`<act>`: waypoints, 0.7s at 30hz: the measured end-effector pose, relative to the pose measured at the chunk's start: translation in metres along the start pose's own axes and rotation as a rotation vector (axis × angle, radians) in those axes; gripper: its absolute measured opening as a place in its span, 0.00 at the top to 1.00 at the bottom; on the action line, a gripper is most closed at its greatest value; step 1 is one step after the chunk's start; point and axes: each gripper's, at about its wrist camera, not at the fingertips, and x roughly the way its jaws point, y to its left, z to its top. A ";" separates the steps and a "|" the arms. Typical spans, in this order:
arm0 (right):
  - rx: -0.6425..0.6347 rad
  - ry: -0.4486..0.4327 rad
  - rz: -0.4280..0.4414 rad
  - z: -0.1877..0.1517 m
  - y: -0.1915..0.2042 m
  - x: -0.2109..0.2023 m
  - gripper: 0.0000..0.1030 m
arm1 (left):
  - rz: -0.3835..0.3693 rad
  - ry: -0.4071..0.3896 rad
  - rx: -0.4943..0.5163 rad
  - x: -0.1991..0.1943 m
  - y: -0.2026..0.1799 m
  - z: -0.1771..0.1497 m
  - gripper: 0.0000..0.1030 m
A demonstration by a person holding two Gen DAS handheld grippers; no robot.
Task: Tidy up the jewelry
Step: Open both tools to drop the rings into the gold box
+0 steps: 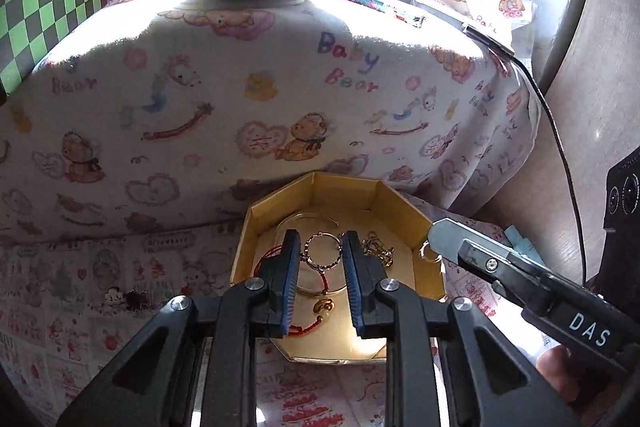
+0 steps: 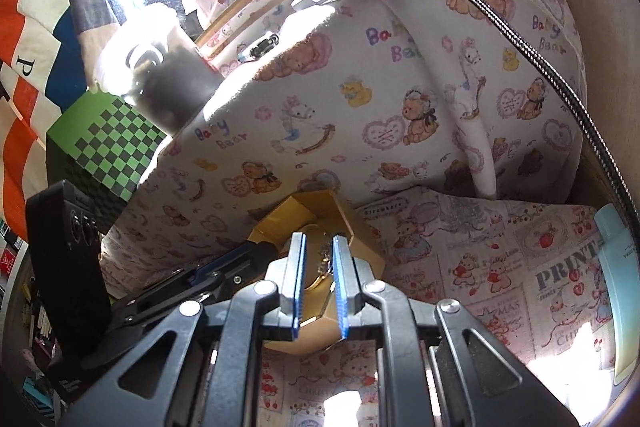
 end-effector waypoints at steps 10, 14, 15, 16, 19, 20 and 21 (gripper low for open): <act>-0.042 -0.022 -0.018 -0.003 0.008 -0.009 0.88 | -0.038 -0.083 0.051 -0.028 0.008 -0.009 0.55; -0.046 -0.044 -0.032 -0.003 0.010 -0.012 0.81 | 0.019 -0.109 0.081 -0.043 0.010 -0.010 0.50; -0.052 -0.049 -0.045 -0.003 0.012 -0.013 0.78 | 0.039 -0.116 0.087 -0.049 0.013 -0.010 0.48; -0.064 -0.049 -0.068 -0.003 0.014 -0.014 0.73 | 0.069 -0.123 0.098 -0.054 0.017 -0.012 0.45; -0.126 -0.063 -0.125 -0.005 0.028 -0.017 0.66 | 0.135 -0.145 0.107 -0.074 0.030 -0.020 0.45; -0.140 -0.067 -0.134 -0.006 0.032 -0.018 0.65 | 0.147 -0.161 0.106 -0.084 0.034 -0.022 0.45; -0.149 -0.070 -0.143 -0.007 0.035 -0.018 0.63 | 0.174 -0.188 0.102 -0.095 0.040 -0.025 0.43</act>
